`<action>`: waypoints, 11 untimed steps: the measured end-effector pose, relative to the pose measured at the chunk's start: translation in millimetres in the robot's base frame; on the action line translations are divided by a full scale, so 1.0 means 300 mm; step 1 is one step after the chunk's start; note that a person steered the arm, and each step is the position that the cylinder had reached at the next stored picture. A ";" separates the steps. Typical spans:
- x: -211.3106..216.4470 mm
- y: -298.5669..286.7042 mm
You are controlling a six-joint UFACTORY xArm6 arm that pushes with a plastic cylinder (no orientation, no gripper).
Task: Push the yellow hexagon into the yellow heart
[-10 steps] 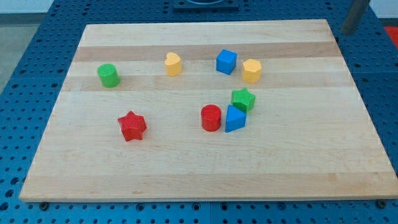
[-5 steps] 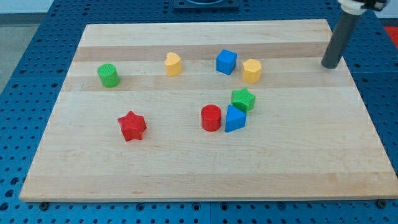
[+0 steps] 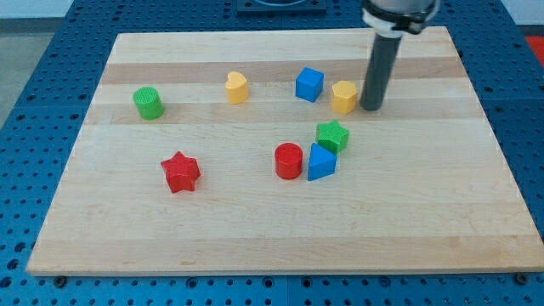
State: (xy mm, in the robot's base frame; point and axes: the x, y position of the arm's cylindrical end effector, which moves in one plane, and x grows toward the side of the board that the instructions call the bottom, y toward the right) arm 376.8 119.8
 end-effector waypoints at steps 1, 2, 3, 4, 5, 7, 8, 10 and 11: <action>0.000 -0.096; -0.003 -0.179; -0.027 -0.182; -0.069 -0.182; -0.105 -0.180; -0.119 -0.267; -0.099 -0.375; -0.092 -0.516; -0.092 -0.533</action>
